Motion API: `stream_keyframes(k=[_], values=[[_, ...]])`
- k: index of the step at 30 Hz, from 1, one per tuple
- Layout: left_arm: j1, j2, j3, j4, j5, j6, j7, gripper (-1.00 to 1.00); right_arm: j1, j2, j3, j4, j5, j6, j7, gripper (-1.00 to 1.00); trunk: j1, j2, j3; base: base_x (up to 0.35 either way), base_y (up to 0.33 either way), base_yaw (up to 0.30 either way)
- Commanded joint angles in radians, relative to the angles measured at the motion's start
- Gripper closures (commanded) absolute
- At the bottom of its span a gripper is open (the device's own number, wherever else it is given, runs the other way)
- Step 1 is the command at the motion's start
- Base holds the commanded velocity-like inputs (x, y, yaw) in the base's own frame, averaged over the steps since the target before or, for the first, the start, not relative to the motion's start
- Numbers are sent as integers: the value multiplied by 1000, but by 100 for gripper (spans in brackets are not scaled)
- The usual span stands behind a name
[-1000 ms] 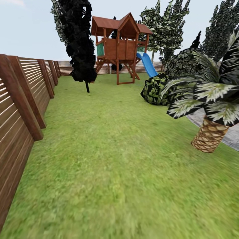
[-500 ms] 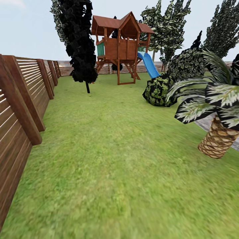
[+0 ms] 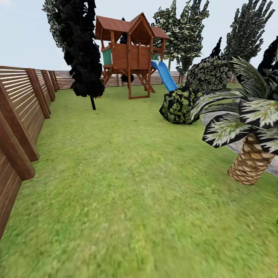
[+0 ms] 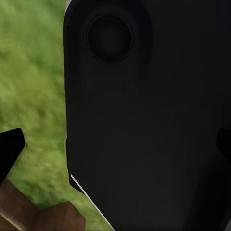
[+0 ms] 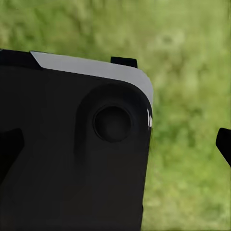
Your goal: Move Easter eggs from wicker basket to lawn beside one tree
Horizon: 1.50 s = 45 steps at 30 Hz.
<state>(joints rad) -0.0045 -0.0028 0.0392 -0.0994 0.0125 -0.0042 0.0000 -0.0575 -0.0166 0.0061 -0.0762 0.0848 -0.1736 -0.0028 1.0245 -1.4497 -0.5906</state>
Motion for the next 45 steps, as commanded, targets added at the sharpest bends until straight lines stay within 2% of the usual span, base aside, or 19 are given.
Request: stream_keyframes(k=[1,8,22,45], values=[[0,0,4,0,1,0,0,-100,-1,0,-1,1,9,-3,0,-100,1,0,-1,327,144,-209],[0,0,4,0,1,0,0,-100,-1,1,-1,1,9,-3,0,-100,1,0,-2,327,144,-47],[0,0,4,0,1,0,0,-100,-1,0,-2,1,9,-3,0,-100,1,0,-21,327,144,-30],[0,0,4,0,1,0,0,-100,-1,1,-3,0,9,-3,0,-100,1,0,-22,327,144,-3]])
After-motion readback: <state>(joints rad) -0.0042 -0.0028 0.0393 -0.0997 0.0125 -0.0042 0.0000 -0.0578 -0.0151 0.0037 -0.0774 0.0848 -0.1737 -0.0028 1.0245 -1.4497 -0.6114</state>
